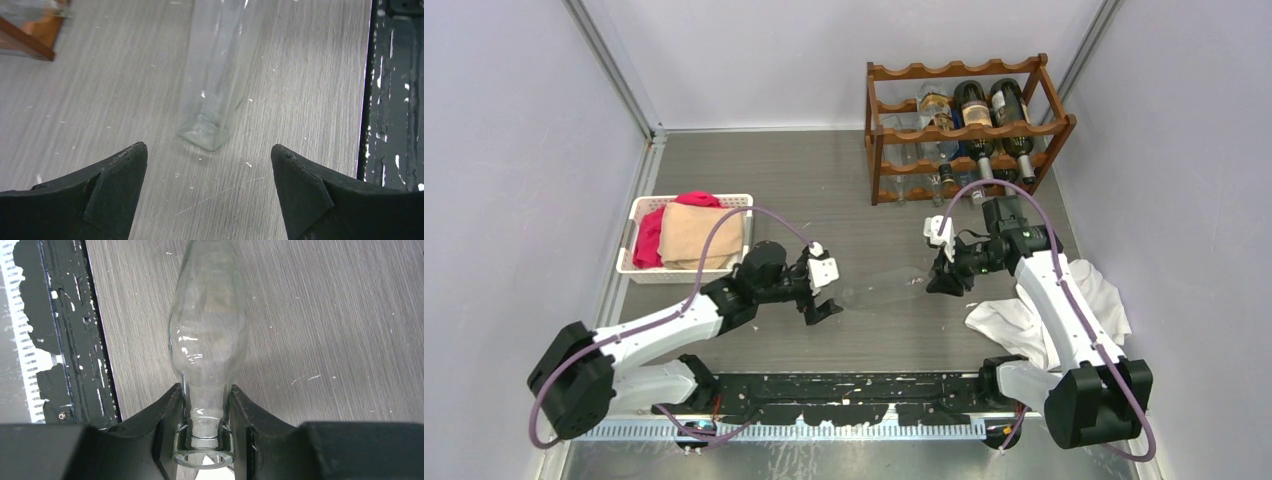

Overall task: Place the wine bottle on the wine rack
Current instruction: Pick up the wine bottle from the center of the board.

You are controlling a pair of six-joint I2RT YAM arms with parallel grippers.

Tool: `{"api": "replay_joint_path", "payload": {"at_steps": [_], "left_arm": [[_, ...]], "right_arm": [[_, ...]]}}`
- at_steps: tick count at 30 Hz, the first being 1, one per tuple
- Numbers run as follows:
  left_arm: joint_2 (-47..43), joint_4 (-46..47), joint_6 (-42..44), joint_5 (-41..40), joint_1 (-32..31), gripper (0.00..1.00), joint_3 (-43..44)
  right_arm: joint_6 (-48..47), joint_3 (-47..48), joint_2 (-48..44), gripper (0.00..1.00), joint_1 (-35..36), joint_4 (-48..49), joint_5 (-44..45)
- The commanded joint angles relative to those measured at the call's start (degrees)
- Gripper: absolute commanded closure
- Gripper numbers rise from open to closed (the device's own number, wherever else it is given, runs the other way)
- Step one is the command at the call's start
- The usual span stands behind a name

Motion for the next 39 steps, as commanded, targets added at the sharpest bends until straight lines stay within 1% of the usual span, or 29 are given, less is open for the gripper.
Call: {"api": "replay_joint_path", "payload": {"at_steps": [1,3,5,8,9,10,11,13,15,21,26,29,33,36,39], "left_arm": [[-6.4,4.1,-4.3,-3.3,-0.1,0.08,-0.1],[-7.1,2.7,-5.5,-2.4,-0.1,0.09,0.5],[-7.4,2.0,-7.7,-1.2,0.0,0.10,0.9],[-7.5,2.2,-11.0,0.4,0.0,0.13,0.8],[-7.7,2.5,-11.9,0.7,0.0,0.13,0.5],[-8.0,3.0,-12.7,0.9,0.0,0.14,0.3],[-8.4,3.4,-13.3,0.9,0.0,0.14,-0.2],[-9.4,4.3,-14.0,0.8,0.0,0.15,-1.1],[-10.5,4.9,-14.5,0.5,0.0,0.15,-1.8],[-12.3,5.1,-13.2,0.1,0.0,0.15,-3.1],[-13.3,7.5,-9.9,-0.3,0.0,0.15,-4.5],[-12.0,9.4,-7.6,-1.1,-0.7,0.15,-4.3],[-9.0,9.4,-0.7,-6.4,-3.6,0.14,-2.4],[-8.2,12.8,-0.4,-9.5,-3.7,0.14,-2.3],[-10.1,14.7,-1.1,-12.3,-3.7,0.14,-3.2]], "right_arm": [[1.3,2.6,-1.3,0.99,-1.2,-0.9,-4.2],[1.2,2.3,0.1,0.99,-1.3,-2.0,-2.0],[0.5,3.4,3.0,0.99,-1.3,-5.9,-0.7],[1.7,5.4,7.8,0.99,-1.3,-12.7,-2.4],[2.7,5.3,8.3,0.99,-1.3,-13.2,-3.5],[4.4,4.7,7.9,0.99,-1.4,-12.5,-4.2],[7.5,3.9,6.9,0.99,-1.3,-9.6,-4.1],[14.4,1.4,3.2,0.99,-1.3,-1.9,-1.7],[19.3,-1.0,-0.7,0.99,-1.4,5.7,0.8],[26.5,-1.4,-5.4,0.99,-1.5,15.0,-1.0],[29.8,0.3,-5.4,0.99,-1.6,19.1,-2.0],[30.1,1.1,-4.4,0.99,-1.7,18.9,-3.6],[32.8,0.5,-5.3,0.99,-1.7,22.0,-3.5],[33.7,1.9,-5.4,0.99,-2.1,22.3,-2.4],[33.9,3.5,-5.9,0.99,-3.1,21.1,-0.3]]}}
